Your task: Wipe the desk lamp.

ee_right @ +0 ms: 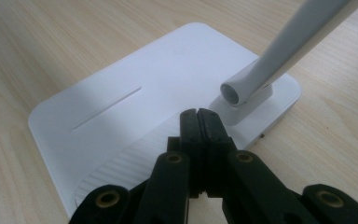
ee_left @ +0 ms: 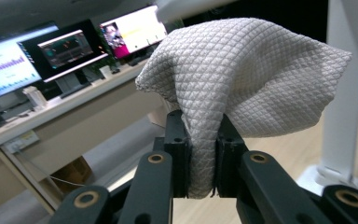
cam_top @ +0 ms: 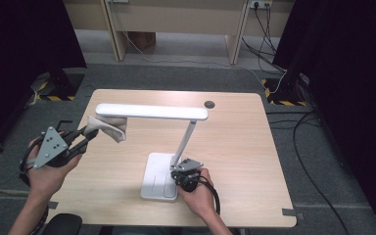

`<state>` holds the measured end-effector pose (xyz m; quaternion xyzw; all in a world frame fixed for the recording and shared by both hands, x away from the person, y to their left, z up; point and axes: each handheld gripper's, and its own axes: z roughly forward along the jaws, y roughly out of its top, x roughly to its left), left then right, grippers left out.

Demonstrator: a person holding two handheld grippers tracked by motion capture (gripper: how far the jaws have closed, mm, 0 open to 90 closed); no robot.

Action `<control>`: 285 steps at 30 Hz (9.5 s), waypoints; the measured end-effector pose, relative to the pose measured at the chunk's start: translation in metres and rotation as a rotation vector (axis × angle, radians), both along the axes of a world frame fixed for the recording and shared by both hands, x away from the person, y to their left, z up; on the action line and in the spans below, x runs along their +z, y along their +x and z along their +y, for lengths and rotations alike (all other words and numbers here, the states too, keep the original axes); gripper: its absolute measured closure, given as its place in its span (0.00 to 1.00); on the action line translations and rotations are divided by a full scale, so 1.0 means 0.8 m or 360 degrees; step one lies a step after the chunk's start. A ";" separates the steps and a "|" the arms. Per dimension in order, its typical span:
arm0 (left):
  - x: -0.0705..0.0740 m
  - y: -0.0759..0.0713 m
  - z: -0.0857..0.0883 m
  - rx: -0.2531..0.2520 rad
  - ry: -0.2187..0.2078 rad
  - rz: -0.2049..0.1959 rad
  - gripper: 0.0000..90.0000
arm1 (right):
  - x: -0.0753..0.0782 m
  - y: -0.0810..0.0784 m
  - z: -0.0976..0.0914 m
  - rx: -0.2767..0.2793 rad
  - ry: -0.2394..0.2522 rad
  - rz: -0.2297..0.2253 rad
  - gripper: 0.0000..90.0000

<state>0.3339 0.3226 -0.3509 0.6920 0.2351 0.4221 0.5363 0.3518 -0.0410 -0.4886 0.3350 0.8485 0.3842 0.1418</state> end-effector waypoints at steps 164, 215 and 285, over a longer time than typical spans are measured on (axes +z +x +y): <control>0.087 0.030 -0.180 -0.0201 0.0054 -0.0112 0.88 | -0.007 0.002 0.006 0.0021 -0.0022 0.0008 1.00; 0.096 0.041 -0.273 -0.0386 0.0069 -0.0009 0.88 | -0.008 0.003 0.007 0.0038 -0.0011 0.0001 1.00; 0.052 -0.036 -0.258 -0.0495 0.0037 -0.0073 0.88 | -0.009 0.002 0.006 0.0038 0.0001 -0.0011 1.00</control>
